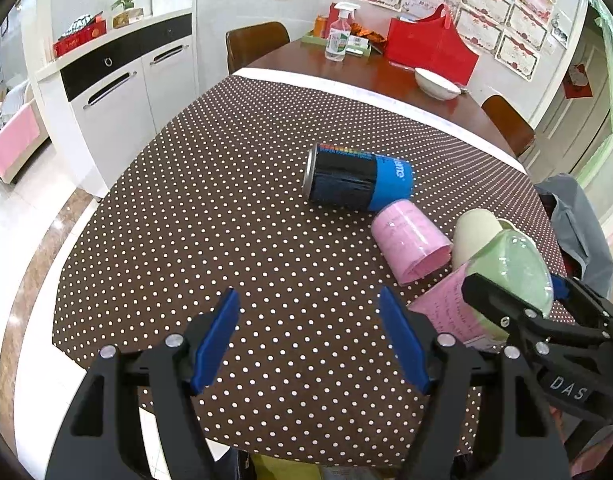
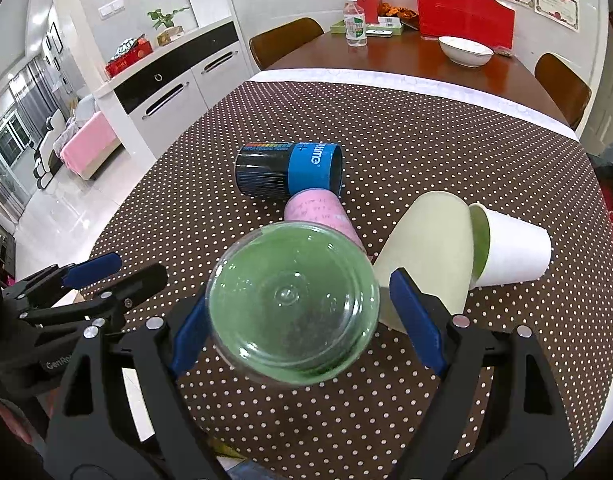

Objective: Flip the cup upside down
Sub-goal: 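Lower the upright jar onto the tablecloth beside the pink cup, then open the right gripper and withdraw it from the jar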

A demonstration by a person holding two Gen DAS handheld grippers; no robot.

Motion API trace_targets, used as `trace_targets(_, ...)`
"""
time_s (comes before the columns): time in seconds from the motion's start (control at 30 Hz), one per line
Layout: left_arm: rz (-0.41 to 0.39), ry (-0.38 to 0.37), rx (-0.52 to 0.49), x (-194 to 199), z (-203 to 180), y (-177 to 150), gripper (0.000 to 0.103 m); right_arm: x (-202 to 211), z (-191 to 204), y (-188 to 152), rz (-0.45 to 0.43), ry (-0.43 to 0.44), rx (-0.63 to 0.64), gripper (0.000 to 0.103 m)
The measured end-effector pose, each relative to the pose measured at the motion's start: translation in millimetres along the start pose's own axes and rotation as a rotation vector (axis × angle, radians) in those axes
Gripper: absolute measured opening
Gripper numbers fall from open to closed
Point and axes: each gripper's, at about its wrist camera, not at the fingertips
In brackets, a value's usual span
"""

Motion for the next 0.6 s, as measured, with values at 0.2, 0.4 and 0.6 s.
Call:
trace_targets(0.2,-0.021,0.006,-0.018,12.9,-10.5,-6.5,0.071,16.5,-3.4,-8.5,-0.028,0.019,-0.009,0.084)
trace_targets(0.4,-0.055,0.008,-0.046,29.7,-23.5,-15.9,0.071,35.3,-11.1,-15.2,-0.064,0.028,-0.017,0.085)
trace_targets(0.6,-0.097,0.005,-0.08,47.2,-39.1,-26.0,0.071,52.4,-19.7,-25.3,-0.086,0.026,-0.03,0.087)
Point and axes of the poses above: each gripper's, at about its wrist camera, not at the fingertips, and x roughly against the way its jaws point, z to its left, y to its top, and after that the axes turned 15 degrees about -y, right-handed
